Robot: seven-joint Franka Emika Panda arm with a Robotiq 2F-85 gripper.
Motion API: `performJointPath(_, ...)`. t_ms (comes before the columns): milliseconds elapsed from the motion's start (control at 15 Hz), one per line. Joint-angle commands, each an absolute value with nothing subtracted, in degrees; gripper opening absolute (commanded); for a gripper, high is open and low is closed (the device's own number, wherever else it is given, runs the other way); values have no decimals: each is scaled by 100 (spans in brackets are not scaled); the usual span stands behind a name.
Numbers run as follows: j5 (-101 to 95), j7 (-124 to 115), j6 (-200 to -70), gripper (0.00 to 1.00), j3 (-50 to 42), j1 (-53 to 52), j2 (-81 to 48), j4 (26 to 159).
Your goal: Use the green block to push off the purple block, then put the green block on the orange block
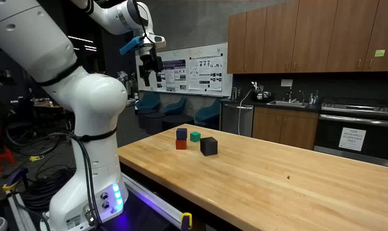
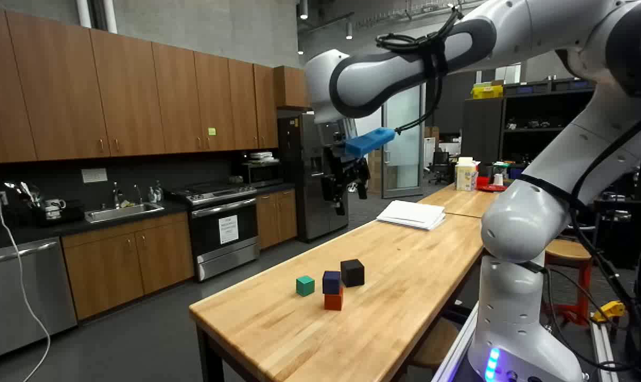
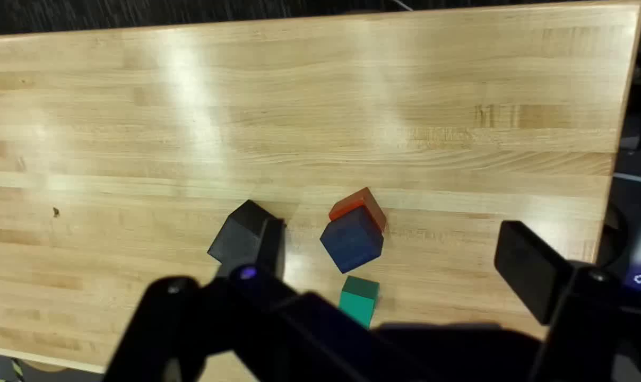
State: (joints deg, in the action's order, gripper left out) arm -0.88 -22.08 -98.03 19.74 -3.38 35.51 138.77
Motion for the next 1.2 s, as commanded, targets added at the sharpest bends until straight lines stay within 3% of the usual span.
performJointPath(0, -153, -2277, -9791, 100, 1863, -478, 3517, 13865)
performJointPath(533, -134, -2225, -10050, 100, 1781, -441, 3361, 13944)
performJointPath(1133, -153, -1841, -11194, 100, 1261, -350, 2709, 14127)
